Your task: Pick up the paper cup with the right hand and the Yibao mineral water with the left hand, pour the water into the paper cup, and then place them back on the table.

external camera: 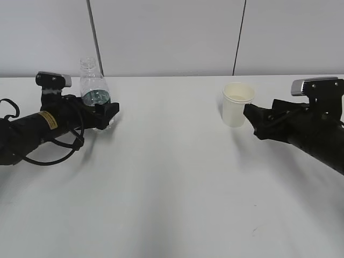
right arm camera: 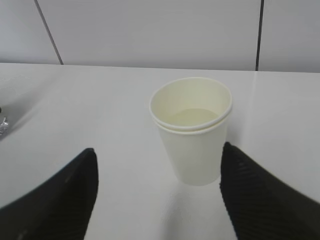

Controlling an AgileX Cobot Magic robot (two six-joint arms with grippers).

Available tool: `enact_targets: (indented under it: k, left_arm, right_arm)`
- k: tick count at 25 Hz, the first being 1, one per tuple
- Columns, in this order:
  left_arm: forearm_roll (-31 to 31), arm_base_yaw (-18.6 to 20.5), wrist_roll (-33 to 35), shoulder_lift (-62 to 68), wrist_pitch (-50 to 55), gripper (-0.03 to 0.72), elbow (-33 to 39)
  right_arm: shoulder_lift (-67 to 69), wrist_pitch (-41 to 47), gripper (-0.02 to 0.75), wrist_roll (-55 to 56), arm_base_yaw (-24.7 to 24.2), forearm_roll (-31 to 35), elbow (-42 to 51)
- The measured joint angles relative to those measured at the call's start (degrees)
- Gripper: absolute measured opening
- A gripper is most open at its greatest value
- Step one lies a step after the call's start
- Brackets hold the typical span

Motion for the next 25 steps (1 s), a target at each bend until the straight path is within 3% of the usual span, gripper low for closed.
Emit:
enact_targets:
  k: [13,18,25]
  left_arm:
    - [0.47,0.0,0.0,-10.89,-0.79,0.592,3.58]
    - [0.61,0.0,-0.19,-15.79,4.14,0.592,3.82]
    - [1.94,0.0,-4.24,-22.26,10.13,0.59,4.04]
  right_arm:
    - [-10.17,10.52,0.593,-0.26,0.0,-1.86,0.14]
    - [-15.52,11.5,0.593,-0.3,0.0,-6.64,0.14]
    - [-20.95,17.52,0.593,2.54,0.0,-7.67,-2.11]
